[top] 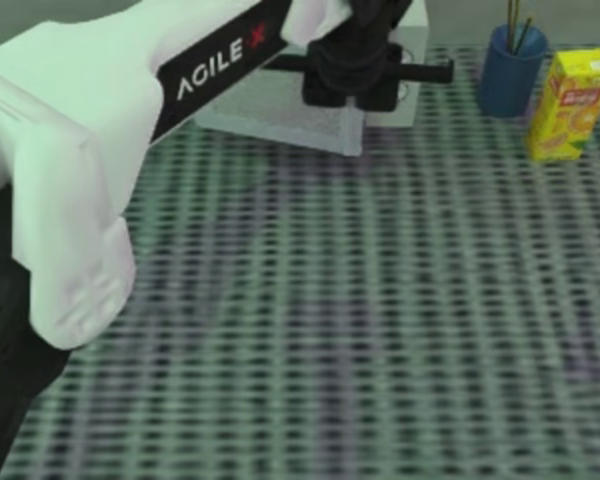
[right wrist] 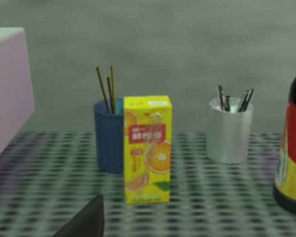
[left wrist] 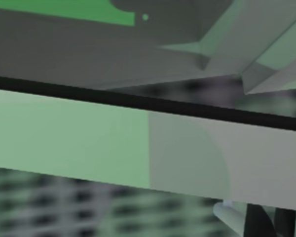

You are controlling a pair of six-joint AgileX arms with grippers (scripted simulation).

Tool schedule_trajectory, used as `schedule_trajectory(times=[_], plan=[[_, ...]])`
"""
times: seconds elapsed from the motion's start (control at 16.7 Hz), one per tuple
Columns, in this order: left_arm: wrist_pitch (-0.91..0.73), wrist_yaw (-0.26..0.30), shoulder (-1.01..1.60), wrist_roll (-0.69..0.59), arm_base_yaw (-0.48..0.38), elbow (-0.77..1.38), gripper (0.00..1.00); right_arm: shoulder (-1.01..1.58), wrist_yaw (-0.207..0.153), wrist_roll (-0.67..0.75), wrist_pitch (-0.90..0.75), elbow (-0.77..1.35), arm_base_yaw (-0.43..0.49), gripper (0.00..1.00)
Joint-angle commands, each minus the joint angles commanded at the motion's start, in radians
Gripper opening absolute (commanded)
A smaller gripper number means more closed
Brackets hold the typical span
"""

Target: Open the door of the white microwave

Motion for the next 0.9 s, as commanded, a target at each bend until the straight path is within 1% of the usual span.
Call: schedule_trajectory(times=[0.72, 0.9], plan=[[0.0, 0.004, 0.009, -0.003, -0.009, -0.002, 0.0, 0.0, 0.0, 0.0, 0.0, 0.0, 0.0, 1.0], [0.027, 0.007, -0.023, 0.019, -0.002, -0.044, 0.0, 0.0, 0.0, 0.0, 0.0, 0.0, 0.0, 1.0]])
